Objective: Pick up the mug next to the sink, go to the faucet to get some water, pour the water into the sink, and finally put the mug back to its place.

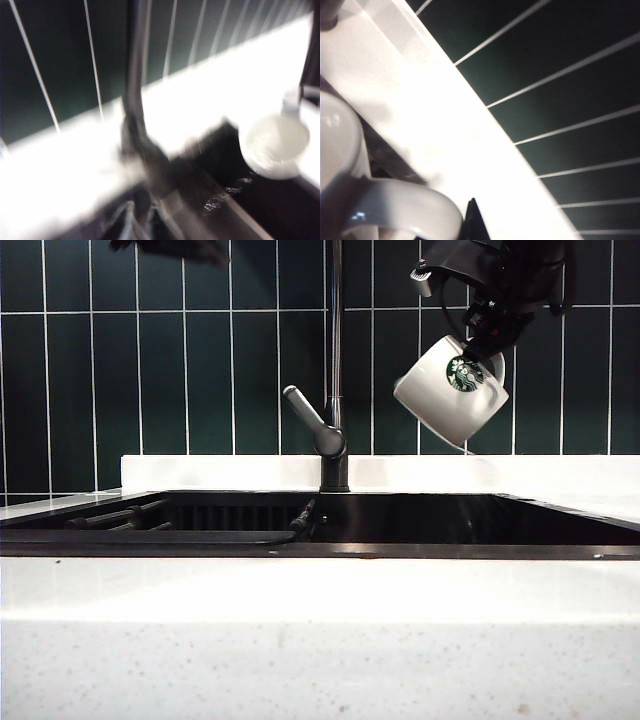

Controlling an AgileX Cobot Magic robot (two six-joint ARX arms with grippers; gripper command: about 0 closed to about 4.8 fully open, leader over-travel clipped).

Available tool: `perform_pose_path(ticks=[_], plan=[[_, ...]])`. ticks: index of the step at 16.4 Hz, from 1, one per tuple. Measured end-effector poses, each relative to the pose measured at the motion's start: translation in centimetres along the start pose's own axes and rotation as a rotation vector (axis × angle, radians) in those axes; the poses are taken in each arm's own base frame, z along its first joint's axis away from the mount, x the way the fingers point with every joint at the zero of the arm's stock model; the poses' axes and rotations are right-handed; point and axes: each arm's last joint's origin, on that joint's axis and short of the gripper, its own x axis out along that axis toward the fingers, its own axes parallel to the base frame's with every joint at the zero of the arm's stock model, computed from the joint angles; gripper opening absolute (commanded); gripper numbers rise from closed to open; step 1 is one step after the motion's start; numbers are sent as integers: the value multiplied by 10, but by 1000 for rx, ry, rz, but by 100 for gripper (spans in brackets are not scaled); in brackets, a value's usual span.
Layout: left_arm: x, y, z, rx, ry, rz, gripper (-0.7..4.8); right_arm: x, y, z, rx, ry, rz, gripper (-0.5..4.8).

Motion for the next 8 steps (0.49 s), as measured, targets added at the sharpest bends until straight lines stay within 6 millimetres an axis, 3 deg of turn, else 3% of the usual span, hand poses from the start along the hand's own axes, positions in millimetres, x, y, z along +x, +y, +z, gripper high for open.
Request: perform_pose_path(ticks=[2,5,8], plan=[[-5,-4,-10,-50,111,-7,-5,0,0,0,-103,1,-1,-1],[-19,-13,-25,-98,285,10,-6,0,0,0,-248,1,0,2],[-33,-21,-28,-97,309,20,-6,0,0,0,-368,-1,-1,22]])
